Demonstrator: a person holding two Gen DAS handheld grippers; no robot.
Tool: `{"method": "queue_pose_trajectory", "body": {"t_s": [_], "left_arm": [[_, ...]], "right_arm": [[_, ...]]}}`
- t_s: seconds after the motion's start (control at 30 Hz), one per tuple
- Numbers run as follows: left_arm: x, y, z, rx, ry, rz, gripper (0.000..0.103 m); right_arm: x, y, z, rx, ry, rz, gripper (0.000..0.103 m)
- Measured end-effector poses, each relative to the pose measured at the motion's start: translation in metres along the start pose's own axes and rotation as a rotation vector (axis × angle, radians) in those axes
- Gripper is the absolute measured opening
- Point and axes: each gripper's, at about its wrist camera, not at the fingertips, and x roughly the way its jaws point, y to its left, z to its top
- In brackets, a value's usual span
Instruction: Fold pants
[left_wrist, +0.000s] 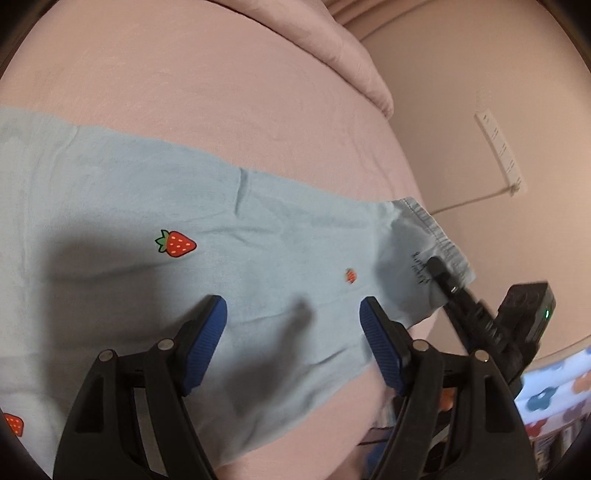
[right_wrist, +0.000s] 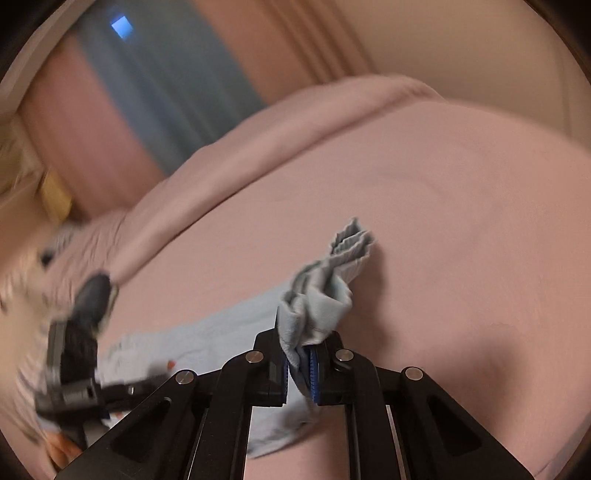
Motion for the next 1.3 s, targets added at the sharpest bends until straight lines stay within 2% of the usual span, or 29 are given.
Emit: {"method": "queue_pose_trajectory", "body": {"t_s": [0.2,0.4,0.5,0.53,0.57,0.63,0.7,0.8,0.9,1.1,1.3], "left_arm": [[-0.018,-0.01,0.002,-0.04,-0.048,-0.167,0.082],[-0.006,-0.016,0.008,-0.071,-0.021,-0.222,0.082],[0.003,-0.007,0.008,-0.135,-0.009,-0.24,0.079],[0.003,-0.005,0.008,-0.148,-0.01,-0.245,0.075],[0.002,-0.004,0.007,-0.148,-0.01,-0.242,0.063],[-0.001,-0.002,0.007,-0.136,-0.01,-0.214,0.054],[-0.006,0.001,0.009,-0.129,-0.02,-0.198,0.041],[-0.016,0.006,0.011,-0.123,-0.046,-0.195,0.034],[-0.03,0.009,0.013,-0.1,-0.076,-0.17,0.03],[-0.05,0.016,0.016,-0.064,-0.134,-0.116,0.029],[-0.07,0.028,0.016,-0.033,-0.182,-0.02,0.028]], "right_arm": [[0.016,0.052,-0.015,-0.199,0.024,0.046,0.012],[0.032,0.086,-0.036,-0.313,0.07,0.116,0.012],[0.034,0.096,-0.046,-0.357,0.088,0.151,0.012],[0.036,0.1,-0.049,-0.373,0.098,0.158,0.012],[0.038,0.103,-0.053,-0.387,0.107,0.16,0.012],[0.039,0.107,-0.059,-0.415,0.124,0.164,0.012],[0.04,0.113,-0.062,-0.441,0.127,0.157,0.012],[0.04,0.119,-0.062,-0.456,0.128,0.173,0.012],[0.04,0.129,-0.064,-0.488,0.125,0.192,0.012],[0.041,0.154,-0.07,-0.561,0.124,0.23,0.012],[0.05,0.174,-0.08,-0.613,0.15,0.274,0.012]]}}
